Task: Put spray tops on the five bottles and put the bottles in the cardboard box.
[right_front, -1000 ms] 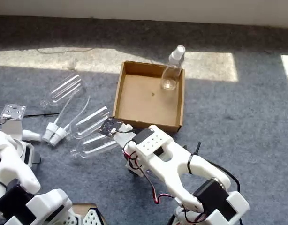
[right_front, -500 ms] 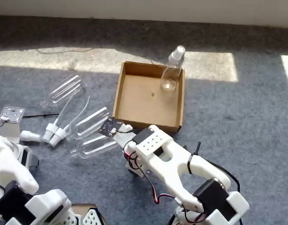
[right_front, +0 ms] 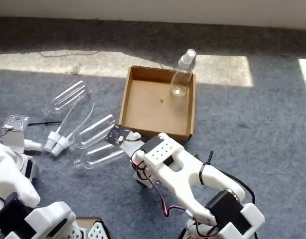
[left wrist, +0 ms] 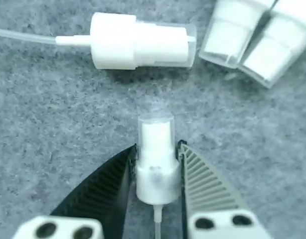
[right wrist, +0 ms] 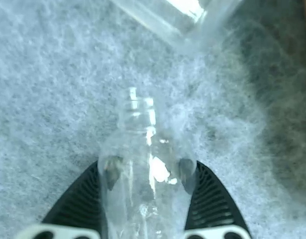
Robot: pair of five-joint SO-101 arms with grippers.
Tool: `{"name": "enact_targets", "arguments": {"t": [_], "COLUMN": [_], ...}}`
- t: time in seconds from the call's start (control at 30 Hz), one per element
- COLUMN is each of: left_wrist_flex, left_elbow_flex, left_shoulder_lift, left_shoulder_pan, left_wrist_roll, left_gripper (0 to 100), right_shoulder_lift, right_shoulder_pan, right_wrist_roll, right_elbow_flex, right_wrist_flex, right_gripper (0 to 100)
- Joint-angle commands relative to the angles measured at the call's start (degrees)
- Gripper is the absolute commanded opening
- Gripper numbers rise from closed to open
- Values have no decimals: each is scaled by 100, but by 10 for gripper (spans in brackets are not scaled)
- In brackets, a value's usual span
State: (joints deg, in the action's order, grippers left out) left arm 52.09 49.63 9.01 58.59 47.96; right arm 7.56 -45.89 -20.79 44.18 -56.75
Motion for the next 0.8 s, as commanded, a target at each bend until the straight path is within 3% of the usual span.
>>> {"name": "enact_targets", "arguments": {"t": [0.0,0.17,0.37,0.6,0.77], "left_wrist_flex": [563,1670,2549,3165,3305], "left_elbow_flex": [-497,-1745,-3240,-3688,-3688], "left_shoulder_lift": [48,57,119,1982,3837], "left_shoulder_pan": [110,110,-163,-1534,-2949], "left_wrist_roll": [44,-53,-651,-1996,-3218], "left_gripper": [21,21,21,21,21], "right_shoulder_lift": [84,602,2475,4541,5288], "right_shoulder_pan": [84,101,180,426,444], "right_wrist_roll": [62,62,70,70,70], "right_elbow_flex": [-198,-180,163,927,1903], "right_wrist_flex": [-22,-31,-57,145,1402], "right_gripper": [12,12,12,12,12]}}
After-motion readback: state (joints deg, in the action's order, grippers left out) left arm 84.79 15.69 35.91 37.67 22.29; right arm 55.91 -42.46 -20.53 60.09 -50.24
